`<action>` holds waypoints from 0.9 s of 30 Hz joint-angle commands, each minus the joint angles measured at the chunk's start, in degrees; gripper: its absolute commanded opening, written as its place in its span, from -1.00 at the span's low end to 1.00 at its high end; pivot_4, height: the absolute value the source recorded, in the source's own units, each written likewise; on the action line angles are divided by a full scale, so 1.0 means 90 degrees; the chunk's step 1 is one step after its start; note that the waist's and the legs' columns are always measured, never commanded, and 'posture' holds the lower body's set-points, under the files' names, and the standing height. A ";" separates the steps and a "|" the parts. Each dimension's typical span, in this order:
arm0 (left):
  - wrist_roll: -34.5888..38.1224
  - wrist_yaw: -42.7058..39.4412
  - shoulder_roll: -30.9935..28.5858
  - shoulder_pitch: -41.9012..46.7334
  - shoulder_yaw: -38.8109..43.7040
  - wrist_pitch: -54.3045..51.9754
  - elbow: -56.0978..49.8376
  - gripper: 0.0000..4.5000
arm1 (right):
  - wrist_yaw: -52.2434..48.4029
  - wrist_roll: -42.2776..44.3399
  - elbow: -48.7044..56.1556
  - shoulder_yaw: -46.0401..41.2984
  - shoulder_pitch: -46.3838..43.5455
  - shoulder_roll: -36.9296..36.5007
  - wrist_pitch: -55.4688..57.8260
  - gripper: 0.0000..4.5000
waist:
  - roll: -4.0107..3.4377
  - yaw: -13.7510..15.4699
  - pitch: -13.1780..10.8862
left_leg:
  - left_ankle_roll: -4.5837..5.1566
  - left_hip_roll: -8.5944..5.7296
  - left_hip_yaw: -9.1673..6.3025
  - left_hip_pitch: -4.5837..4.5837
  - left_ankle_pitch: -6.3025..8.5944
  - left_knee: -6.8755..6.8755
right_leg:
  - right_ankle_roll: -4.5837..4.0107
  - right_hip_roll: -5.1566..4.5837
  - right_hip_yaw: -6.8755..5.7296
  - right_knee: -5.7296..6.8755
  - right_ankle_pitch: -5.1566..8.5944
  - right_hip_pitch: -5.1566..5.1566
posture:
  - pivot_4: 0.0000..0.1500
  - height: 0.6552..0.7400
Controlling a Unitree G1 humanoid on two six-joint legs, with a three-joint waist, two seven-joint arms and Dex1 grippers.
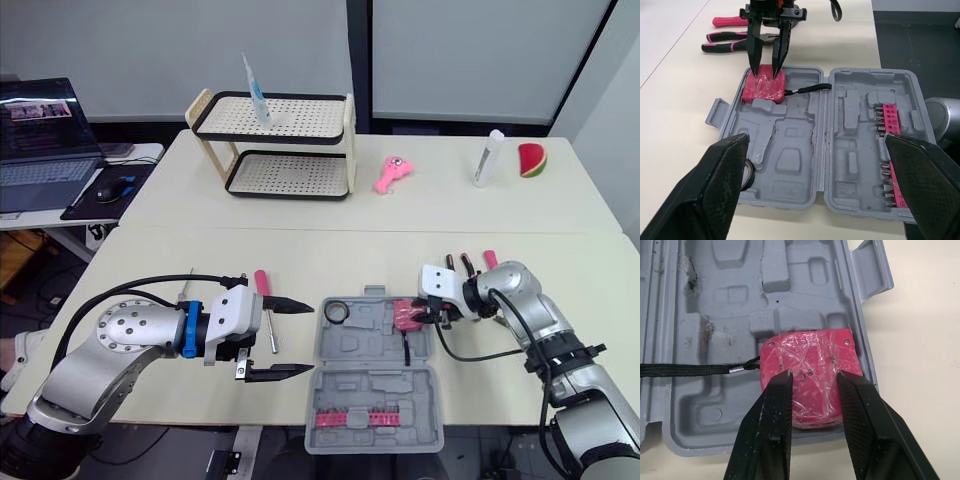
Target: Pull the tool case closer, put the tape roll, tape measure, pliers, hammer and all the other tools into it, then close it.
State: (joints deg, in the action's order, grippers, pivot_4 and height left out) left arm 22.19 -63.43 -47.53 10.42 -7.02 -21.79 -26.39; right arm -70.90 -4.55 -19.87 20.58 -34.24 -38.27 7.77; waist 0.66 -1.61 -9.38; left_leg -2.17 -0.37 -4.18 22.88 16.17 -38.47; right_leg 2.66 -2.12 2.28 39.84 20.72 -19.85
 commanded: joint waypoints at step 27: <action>0.0366 0.1129 0.0503 -0.1337 0.3207 0.0917 0.2102 1.00 | 0.1684 0.1497 0.2846 -0.3260 0.1866 -0.0634 0.0965 -0.41 | 0.0014 0.0032 0.0006 | 0.0001 0.0002 -0.0010 0.0012 0.0002 0.0008 | 0.0000 -0.0019 -0.0002 0.0000 0.0000 -0.0015 | 1.00 0.74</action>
State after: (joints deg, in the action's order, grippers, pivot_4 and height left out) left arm 24.73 -54.16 -43.26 -0.79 18.35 -15.45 -8.49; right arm -57.63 7.62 3.14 -4.71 -18.91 -42.89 15.57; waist 0.79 -1.32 -9.33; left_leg -2.16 -0.35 -4.26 22.97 16.19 -38.39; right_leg 2.66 -2.30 2.27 39.83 20.73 -19.98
